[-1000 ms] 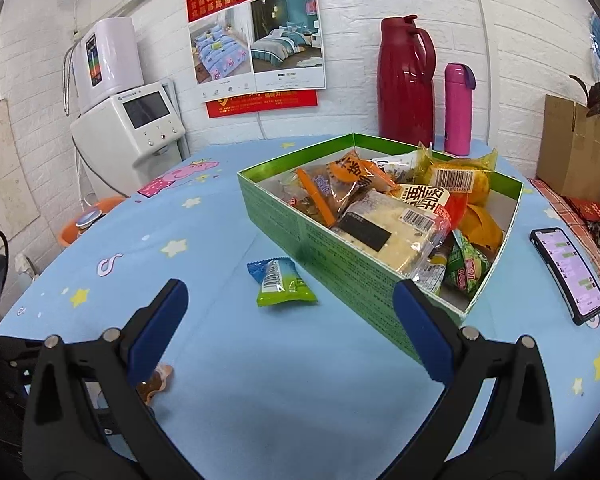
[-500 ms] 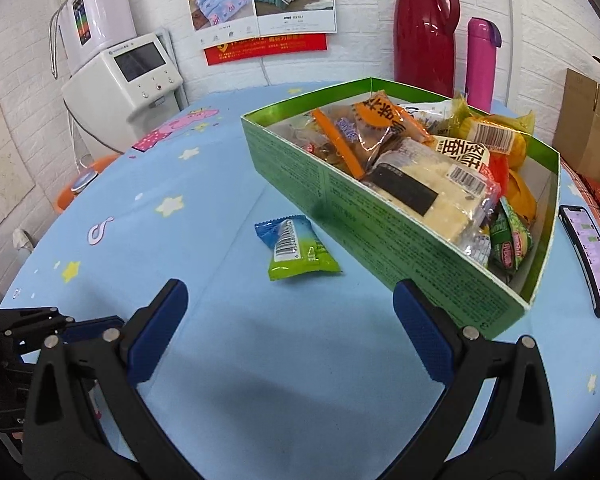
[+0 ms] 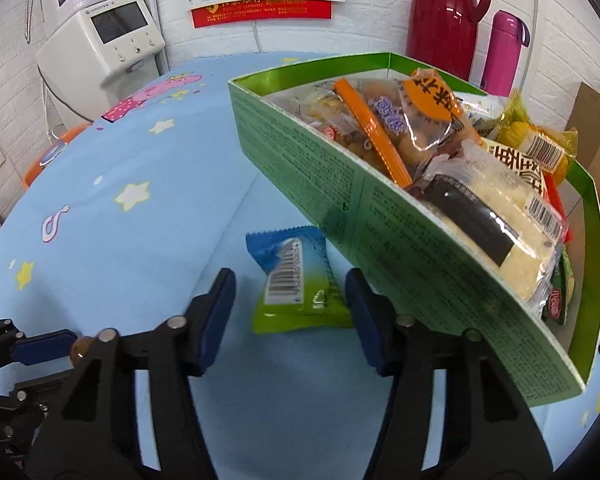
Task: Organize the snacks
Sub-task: 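Grasp the chocolate egg with the left gripper while the right grasps the blue-green candy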
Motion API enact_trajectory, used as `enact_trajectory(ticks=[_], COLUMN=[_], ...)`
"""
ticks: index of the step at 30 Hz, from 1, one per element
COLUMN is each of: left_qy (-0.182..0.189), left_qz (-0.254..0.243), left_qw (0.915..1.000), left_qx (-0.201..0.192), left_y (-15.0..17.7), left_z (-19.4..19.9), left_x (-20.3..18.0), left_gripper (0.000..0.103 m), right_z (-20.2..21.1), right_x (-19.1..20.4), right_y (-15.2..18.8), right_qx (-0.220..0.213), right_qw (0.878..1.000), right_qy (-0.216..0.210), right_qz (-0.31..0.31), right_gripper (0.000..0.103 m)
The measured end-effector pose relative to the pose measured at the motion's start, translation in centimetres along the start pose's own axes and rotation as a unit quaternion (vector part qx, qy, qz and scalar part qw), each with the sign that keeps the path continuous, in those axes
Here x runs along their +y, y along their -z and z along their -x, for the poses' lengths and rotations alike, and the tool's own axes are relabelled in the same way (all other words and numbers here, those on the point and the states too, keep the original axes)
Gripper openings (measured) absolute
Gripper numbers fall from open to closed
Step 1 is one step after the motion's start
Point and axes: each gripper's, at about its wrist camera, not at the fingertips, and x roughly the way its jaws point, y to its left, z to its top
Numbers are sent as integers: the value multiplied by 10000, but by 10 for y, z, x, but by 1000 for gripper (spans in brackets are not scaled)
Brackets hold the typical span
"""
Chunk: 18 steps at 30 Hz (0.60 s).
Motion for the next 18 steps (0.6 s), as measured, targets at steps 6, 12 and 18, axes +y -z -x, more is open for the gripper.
enact_trajectory(ticks=[6,12,18], left_qy=[-19,-2,-232], left_qz=[-37,3,-230], left_qw=[10000,10000,9994], left_qx=[-23,-79,-120], left_y=[3,4,4], left_z=[2,3,3], left_x=[-2,-2,-11], left_gripper=[34,34,33], right_z=[0,-1,9], right_x=[0,-1,2], right_y=[1,-3,3], right_qx=[-27,2,-147], right_qw=[10000,9996,9983], right_qy=[-89,-274,-549], right_qz=[12,-72,-126], right_gripper=[46,50,44])
